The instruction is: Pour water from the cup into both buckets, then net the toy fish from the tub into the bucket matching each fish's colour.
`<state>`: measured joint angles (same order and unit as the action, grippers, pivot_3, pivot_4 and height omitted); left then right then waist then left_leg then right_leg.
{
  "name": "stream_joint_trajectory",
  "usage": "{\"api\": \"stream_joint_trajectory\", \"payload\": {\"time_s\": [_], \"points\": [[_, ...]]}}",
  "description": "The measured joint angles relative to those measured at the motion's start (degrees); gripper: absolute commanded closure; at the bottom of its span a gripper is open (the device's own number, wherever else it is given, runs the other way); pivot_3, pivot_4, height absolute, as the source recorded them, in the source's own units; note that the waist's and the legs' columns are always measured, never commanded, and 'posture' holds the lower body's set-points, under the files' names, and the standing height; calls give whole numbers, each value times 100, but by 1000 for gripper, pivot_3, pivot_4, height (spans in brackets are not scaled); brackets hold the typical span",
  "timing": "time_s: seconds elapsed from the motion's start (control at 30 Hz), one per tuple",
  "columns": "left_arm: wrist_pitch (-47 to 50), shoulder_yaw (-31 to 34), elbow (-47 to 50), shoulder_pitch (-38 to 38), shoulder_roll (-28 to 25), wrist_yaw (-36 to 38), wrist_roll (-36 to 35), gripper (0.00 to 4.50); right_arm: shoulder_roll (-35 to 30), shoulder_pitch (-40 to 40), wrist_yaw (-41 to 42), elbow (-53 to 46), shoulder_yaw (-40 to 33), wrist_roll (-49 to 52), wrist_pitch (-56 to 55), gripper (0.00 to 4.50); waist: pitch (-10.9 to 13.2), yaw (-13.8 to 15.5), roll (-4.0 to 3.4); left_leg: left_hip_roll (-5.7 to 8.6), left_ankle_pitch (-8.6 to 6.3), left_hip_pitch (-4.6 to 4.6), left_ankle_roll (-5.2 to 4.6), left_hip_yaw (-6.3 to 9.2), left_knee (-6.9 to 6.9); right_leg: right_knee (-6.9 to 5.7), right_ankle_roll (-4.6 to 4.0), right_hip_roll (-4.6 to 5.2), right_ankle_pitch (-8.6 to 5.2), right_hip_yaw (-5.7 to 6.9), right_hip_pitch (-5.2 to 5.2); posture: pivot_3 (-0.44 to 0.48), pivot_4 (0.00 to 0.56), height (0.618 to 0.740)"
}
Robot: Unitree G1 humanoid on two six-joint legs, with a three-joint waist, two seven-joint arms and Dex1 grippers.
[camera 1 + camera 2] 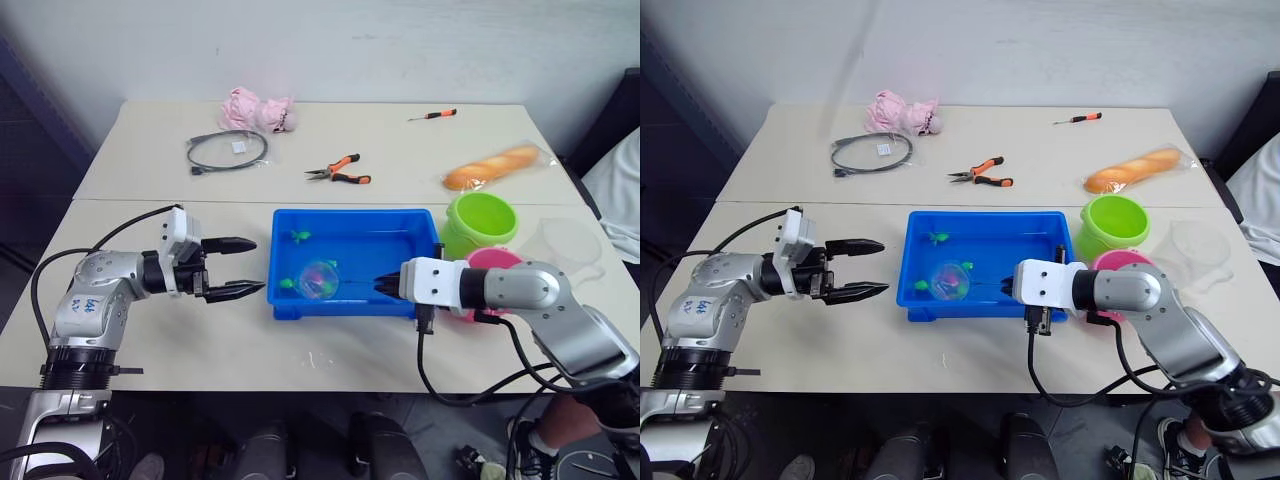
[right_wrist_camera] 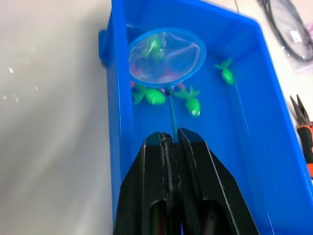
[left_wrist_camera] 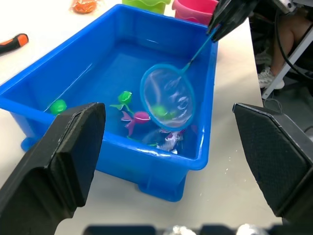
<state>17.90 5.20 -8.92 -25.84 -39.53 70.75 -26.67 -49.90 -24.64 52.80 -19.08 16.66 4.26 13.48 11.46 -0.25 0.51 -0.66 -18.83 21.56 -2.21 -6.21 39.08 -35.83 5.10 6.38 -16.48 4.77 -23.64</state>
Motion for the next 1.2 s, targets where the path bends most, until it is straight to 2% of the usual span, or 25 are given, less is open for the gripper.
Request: {"api": "stream_joint_trajectory", "payload": {"time_s": [0.1, 0.3, 0.57, 0.67, 0.83, 1.2], "points": [[73, 8, 151, 82, 0, -47, -8, 42, 23, -117, 138, 283, 137, -293, -229, 4500, 0, -2, 0, 0, 0, 0, 0, -1, 0, 1, 0, 0, 0, -1, -2, 0, 150, 740], [117, 46, 180, 100, 1, -130, -12, 42, 117, -856, 193, 1281, 338, -1075, -981, 4500, 0, -19, 0, -1, 0, -1, 4, -6, 0, -2, 0, 0, 0, -2, -6, 0, 150, 740], [147, 60, 180, 98, 1, -205, -12, 42, -161, -1124, -43, 2195, -268, -1368, -1745, 4500, 0, 0, 0, 0, -1, 4, 3, -6, 0, -4, 1, 0, 0, -1, -5, 0, 150, 740], [150, 68, 183, 98, 1, -234, -15, 42, -164, -1121, 36, 2254, -597, -1093, -1838, 4500, 0, -20, -1, -3, -1, 4, 4, -8, 0, -5, 0, -3, 0, -1, -5, 0, 150, 740], [158, 98, 190, 100, 0, -236, -21, 42, -164, -943, 548, 1914, -734, -619, -1654, 4500, 0, -62, -1, -6, -1, 3, 4, -9, -1, -9, 1, -5, 0, -1, -5, 0, 150, 740], [203, 91, 189, 60, 1, -149, -34, 42, -74, -793, 901, 1740, -166, -1041, -962, 4500, 0, -76, -1, -5, -2, 3, 4, -8, 0, -7, 1, -3, 1, -3, -5, 0, 150, 740]]}}
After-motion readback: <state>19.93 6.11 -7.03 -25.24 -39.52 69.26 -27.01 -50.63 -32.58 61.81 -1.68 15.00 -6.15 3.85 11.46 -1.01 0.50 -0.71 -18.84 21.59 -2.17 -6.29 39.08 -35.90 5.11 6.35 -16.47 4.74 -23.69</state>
